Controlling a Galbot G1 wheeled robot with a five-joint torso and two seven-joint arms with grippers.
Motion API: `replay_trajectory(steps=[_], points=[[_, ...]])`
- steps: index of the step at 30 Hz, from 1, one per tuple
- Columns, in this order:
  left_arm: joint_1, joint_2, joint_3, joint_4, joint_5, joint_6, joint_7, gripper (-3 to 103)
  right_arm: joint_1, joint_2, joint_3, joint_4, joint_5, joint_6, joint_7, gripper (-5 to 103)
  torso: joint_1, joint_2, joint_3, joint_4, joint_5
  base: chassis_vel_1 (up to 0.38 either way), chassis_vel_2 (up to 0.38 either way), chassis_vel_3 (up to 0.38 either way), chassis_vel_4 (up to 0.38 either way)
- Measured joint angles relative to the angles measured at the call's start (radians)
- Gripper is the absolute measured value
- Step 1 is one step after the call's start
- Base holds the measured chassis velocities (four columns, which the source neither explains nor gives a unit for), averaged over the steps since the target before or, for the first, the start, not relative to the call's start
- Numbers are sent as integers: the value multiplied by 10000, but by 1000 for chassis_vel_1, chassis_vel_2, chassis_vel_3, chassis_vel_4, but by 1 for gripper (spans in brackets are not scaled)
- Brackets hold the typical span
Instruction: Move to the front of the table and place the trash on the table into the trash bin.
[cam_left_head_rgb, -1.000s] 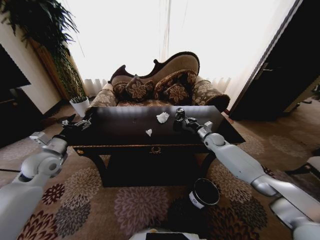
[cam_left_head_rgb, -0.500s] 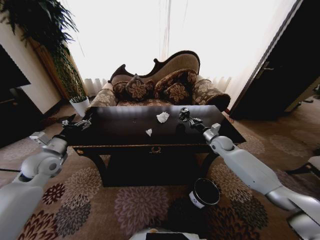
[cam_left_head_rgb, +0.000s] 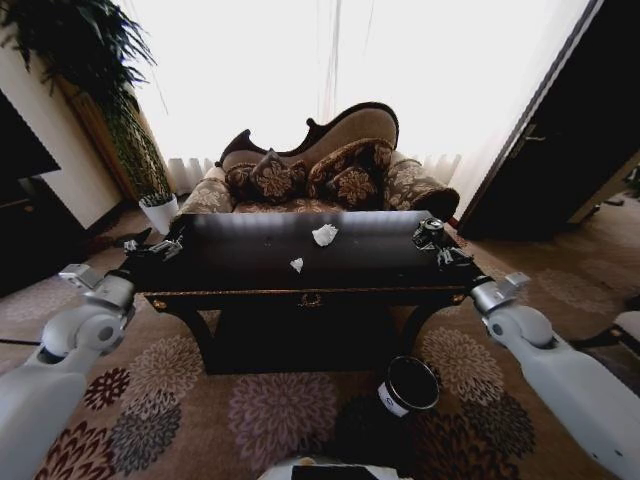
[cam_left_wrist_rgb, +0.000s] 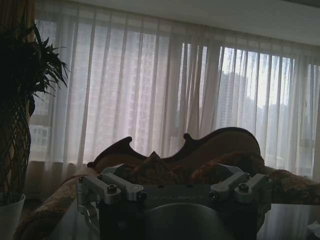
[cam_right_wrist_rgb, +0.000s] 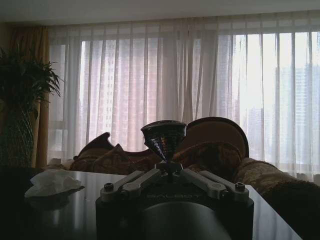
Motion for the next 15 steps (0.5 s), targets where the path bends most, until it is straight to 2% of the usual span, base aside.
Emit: replay_trajectory(steps=[2, 6, 10, 15], points=[[0, 0, 0, 1, 0, 0, 1, 100, -298, 133, 281, 148, 0, 6, 11, 0, 0, 0, 0, 0, 0, 0, 0, 0, 0], [0, 0, 0, 0, 0, 0, 0, 100, -1949, 1153, 1610, 869, -196, 274, 35, 0, -1, 0, -1, -1, 3, 0, 0, 0, 0], [0, 0, 0, 0, 0, 0, 2, 100, -2504, 1457, 1989, 974, -277, 491, -33, 0, -1, 0, -1, 0, 1, 0, 0, 0, 0], [0, 0, 0, 0, 0, 0, 1, 100, -3725, 2157, 2619, 972, -530, 1118, -335, 0, 0, 0, 1, 0, 2, 0, 0, 0, 0]])
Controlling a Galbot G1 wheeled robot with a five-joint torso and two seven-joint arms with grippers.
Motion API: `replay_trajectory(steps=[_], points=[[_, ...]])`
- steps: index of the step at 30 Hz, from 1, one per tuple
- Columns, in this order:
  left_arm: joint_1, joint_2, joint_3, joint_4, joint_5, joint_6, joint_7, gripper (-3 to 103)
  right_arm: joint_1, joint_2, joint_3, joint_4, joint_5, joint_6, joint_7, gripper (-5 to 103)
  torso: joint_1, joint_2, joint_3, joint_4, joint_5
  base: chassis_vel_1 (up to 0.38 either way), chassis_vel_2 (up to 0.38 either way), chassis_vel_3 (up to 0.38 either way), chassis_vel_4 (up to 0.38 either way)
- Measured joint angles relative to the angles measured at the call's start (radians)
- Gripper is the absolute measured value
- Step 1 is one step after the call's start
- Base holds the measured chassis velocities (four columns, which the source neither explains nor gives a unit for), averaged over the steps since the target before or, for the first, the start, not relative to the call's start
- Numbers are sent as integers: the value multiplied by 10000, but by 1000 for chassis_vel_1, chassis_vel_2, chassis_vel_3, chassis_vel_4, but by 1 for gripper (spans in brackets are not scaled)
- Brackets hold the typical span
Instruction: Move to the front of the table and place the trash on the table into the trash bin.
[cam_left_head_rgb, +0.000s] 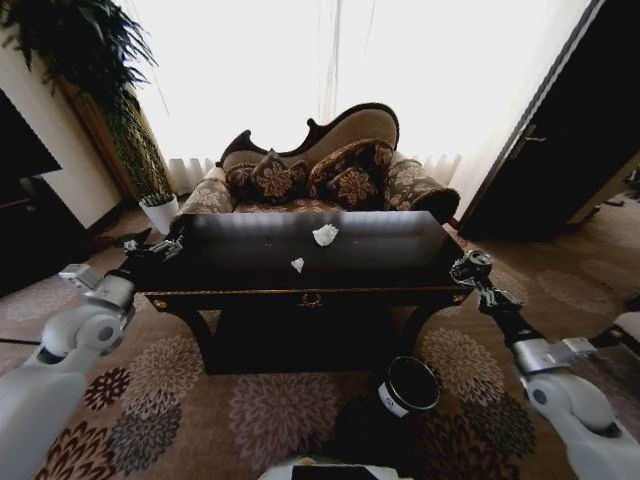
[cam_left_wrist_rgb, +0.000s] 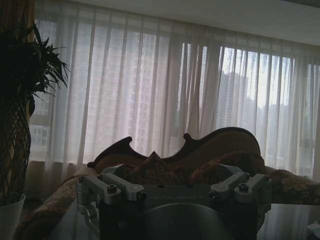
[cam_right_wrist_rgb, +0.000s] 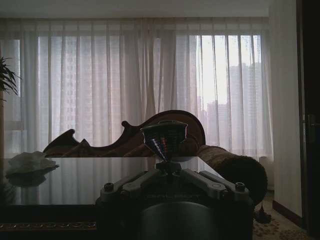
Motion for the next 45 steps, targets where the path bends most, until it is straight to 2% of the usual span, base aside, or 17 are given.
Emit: replay_trajectory(steps=[10, 17, 23, 27, 39, 41, 45], points=[[0, 0, 0, 0, 0, 0, 0, 100, -165, 952, -180, -1275, -298, 847, -76, 0, 0, 0, 1, 1, 2, 0, 0, 0, 0], [0, 0, 0, 0, 0, 0, 0, 100, -46, 1565, -407, -1749, -346, 966, -16, 0, 0, 0, 0, 1, -1, 0, 0, 0, 0], [0, 0, 0, 0, 0, 0, 0, 100, 47, 2312, -854, -2432, -918, 1163, -34, 0, 1, 0, 1, 0, 0, 0, 0, 0, 0], [0, 0, 0, 0, 0, 0, 0, 100, 631, 2738, -1405, -3752, -1368, 1390, -49, 0, 0, 0, 0, 1, 4, 0, 0, 0, 0], [0, 0, 0, -1, 0, 0, 0, 100, 2276, 3057, -2273, -6534, -1941, 1414, -69, 0, 1, -1, 0, 2, 0, 0, 0, 0, 0], [0, 0, 1, 0, 0, 0, 0, 100, 2930, 3118, -2536, -7854, -2156, 1399, -58, 0, 2, -1, 1, 2, 2, 0, 0, 0, 0], [0, 0, 1, 0, 0, 0, 0, 100, 3598, 3219, -2798, -9146, -2369, 1382, -47, 0, 2, -1, 2, 1, 0, 0, 0, 0, 0]])
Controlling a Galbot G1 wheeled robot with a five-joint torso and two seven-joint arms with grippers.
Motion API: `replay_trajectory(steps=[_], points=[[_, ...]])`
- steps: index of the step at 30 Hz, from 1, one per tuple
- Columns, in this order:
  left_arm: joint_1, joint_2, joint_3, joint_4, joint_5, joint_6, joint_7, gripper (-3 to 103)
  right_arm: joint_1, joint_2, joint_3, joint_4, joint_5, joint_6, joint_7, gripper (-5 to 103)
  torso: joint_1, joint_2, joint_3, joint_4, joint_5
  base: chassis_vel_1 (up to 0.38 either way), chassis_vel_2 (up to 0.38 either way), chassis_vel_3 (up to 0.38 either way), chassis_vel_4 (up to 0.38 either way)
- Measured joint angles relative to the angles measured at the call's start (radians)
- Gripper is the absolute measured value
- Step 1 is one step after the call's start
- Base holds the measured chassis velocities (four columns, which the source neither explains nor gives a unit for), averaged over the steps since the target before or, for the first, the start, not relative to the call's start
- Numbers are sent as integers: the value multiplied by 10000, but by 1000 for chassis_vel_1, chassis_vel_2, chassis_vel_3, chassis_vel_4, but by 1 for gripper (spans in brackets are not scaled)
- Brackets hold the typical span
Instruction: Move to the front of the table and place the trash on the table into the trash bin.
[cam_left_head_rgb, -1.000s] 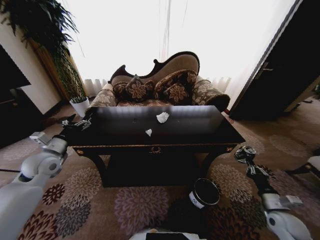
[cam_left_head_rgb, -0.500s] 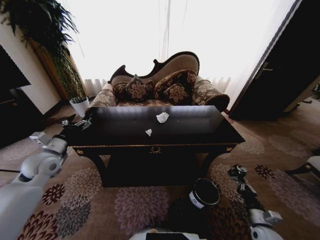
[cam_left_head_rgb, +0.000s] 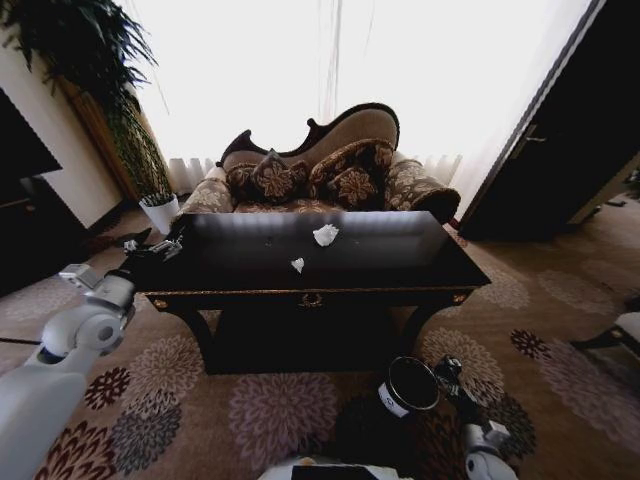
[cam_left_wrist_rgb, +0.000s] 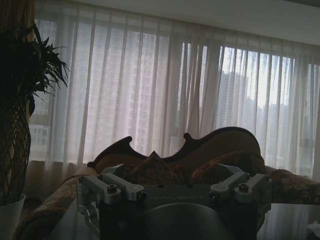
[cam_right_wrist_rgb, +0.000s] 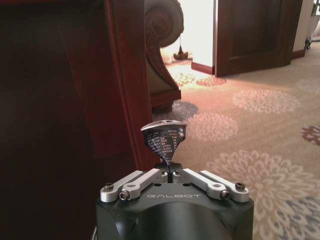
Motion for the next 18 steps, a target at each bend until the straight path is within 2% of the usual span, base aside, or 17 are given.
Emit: replay_trajectory(steps=[8, 13, 18], points=[[0, 0, 0, 0, 0, 0, 0, 100, 1719, 469, -397, -2187, -426, -119, 36, 0, 0, 0, 0, 2, 2, 0, 0, 0, 0], [0, 0, -1, 0, 0, 0, 0, 100, 2444, 472, -529, -3025, -641, -198, 47, 0, 1, -1, 0, 0, 1, 0, 0, 0, 0], [0, 0, 0, 0, 0, 0, 0, 100, 2705, 472, -549, -3114, -573, -459, 189, 0, 0, -1, 0, 2, 0, 0, 0, 0, 0]])
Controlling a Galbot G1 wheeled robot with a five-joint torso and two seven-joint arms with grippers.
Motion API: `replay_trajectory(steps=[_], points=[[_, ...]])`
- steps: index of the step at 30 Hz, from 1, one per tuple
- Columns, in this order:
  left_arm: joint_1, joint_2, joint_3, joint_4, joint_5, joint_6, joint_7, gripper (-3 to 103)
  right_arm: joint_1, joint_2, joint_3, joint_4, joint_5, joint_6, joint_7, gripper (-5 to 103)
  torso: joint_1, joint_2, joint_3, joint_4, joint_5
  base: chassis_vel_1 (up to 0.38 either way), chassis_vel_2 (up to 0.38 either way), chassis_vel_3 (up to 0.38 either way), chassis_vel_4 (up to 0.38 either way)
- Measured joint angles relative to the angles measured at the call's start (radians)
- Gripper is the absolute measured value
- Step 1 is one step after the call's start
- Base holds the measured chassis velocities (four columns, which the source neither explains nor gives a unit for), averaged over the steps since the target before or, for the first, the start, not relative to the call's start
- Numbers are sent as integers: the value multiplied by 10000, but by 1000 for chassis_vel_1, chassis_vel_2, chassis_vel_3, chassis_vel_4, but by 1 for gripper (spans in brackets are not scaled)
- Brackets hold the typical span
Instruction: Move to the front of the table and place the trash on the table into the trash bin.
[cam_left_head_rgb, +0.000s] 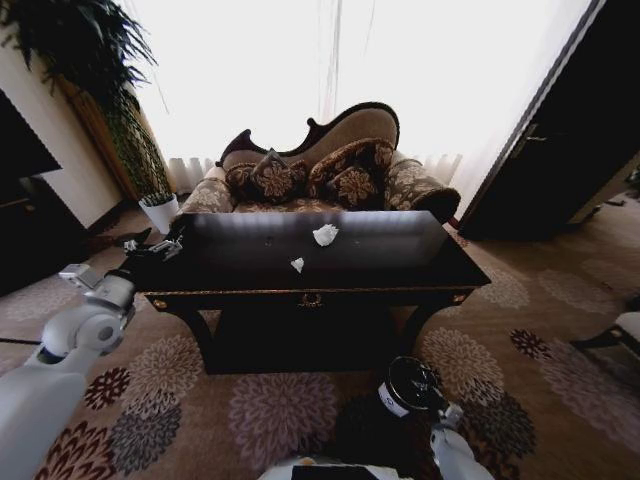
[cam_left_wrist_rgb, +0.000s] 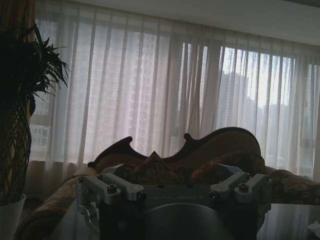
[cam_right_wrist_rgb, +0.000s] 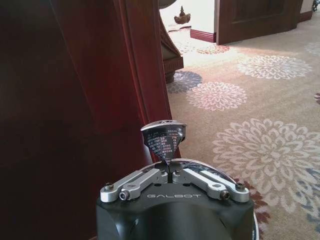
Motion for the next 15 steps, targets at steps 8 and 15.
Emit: replay_trajectory(steps=[8, 15], points=[[0, 0, 0, 0, 0, 0, 0, 100, 146, -92, 29, -372, 338, -334, 58, 11, 0, 0, 0, -1, 2, 0, 0, 0, 0], [0, 0, 0, 0, 0, 0, 0, 100, 24, -26, 85, -179, 334, -454, 133, 37, -1, 0, -1, -1, 1, 0, 0, 0, 0]])
